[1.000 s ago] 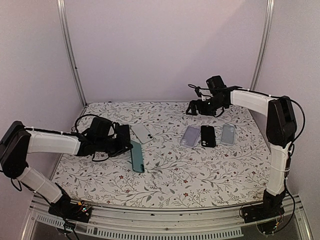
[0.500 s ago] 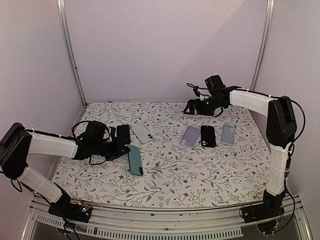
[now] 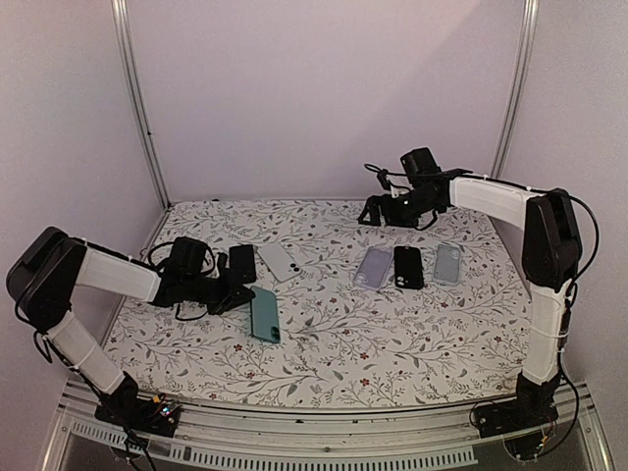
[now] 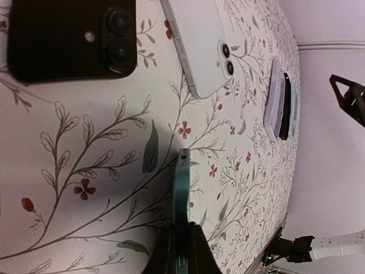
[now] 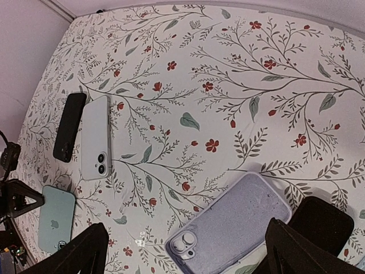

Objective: Take the phone out of the phone case
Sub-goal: Place the phone case at the center of the board.

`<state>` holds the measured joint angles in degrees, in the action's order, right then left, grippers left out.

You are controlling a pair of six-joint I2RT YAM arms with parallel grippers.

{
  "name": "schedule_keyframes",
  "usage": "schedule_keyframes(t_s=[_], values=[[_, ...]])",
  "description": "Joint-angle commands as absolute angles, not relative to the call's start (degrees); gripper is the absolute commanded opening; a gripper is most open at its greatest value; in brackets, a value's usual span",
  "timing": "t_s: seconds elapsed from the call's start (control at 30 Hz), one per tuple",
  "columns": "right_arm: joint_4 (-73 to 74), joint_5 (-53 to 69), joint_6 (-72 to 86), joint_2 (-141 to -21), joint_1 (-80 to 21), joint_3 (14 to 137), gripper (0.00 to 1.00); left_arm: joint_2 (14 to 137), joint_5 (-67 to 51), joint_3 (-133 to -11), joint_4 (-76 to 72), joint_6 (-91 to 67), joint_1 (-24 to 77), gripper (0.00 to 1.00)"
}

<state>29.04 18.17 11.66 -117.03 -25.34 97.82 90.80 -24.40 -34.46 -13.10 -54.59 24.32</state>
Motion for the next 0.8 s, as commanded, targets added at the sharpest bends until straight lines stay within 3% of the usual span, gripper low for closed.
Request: schedule_keyframes(t_s=[0.0, 0.37, 0.77], values=[[28.2, 18.5, 12.0, -115.1, -25.9, 97.8, 0.99, 93.9, -25.2, -37.1, -14.5, -51.6, 23.1, 0.00], [28.1, 18.6, 12.0, -115.0, -25.9, 97.5, 0.99, 96.5, -21.3, -39.8, -9.2, -49.5, 22.0, 0.04], [27.8, 18.7, 12.1, -114.9, -25.9, 97.6, 0.99, 96.1, -18.3, -42.7, -4.7, -46.6, 22.0, 0.24]])
